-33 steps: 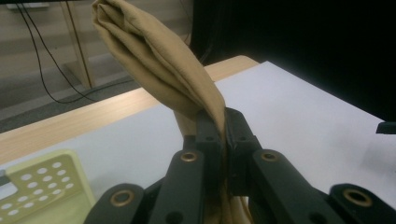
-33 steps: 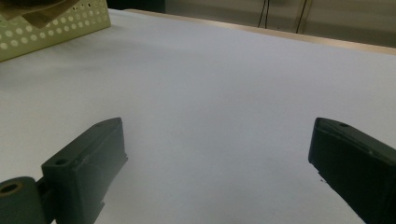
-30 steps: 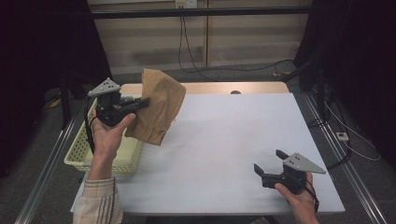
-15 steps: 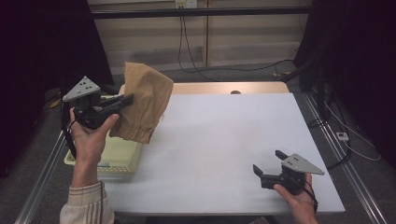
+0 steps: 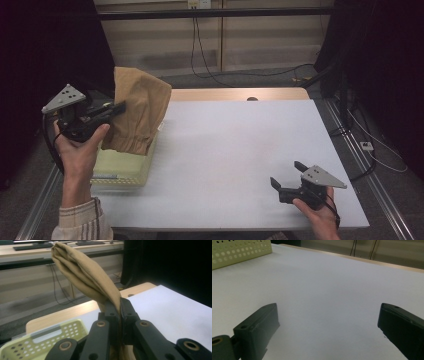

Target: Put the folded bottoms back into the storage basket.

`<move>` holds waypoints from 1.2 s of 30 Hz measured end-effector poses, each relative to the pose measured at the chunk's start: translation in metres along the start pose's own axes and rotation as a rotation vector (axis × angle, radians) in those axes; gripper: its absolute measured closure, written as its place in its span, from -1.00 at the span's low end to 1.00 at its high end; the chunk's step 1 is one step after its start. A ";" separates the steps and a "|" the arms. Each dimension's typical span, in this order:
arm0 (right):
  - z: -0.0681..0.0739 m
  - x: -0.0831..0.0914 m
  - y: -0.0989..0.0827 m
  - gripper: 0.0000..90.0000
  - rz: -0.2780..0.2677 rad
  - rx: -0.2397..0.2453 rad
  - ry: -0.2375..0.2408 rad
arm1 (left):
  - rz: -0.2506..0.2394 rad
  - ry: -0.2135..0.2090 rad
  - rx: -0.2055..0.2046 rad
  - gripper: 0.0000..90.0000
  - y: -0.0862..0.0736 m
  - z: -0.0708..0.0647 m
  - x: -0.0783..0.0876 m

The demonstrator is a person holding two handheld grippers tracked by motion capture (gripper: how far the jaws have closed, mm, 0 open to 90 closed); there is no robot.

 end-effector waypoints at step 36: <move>0.000 -0.002 -0.001 -0.92 0.006 -0.008 0.003 | 0.036 0.080 0.122 0.92 -0.020 0.048 0.021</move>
Point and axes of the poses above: each handheld gripper's, and its own axes: x roughly backward along the jaws, y roughly out of its top, z roughly to its left, the point moved 4 cm from there along -x, roughly forward along the jaws, and after that the axes turned 9 degrees about x, right-handed, at the moved point
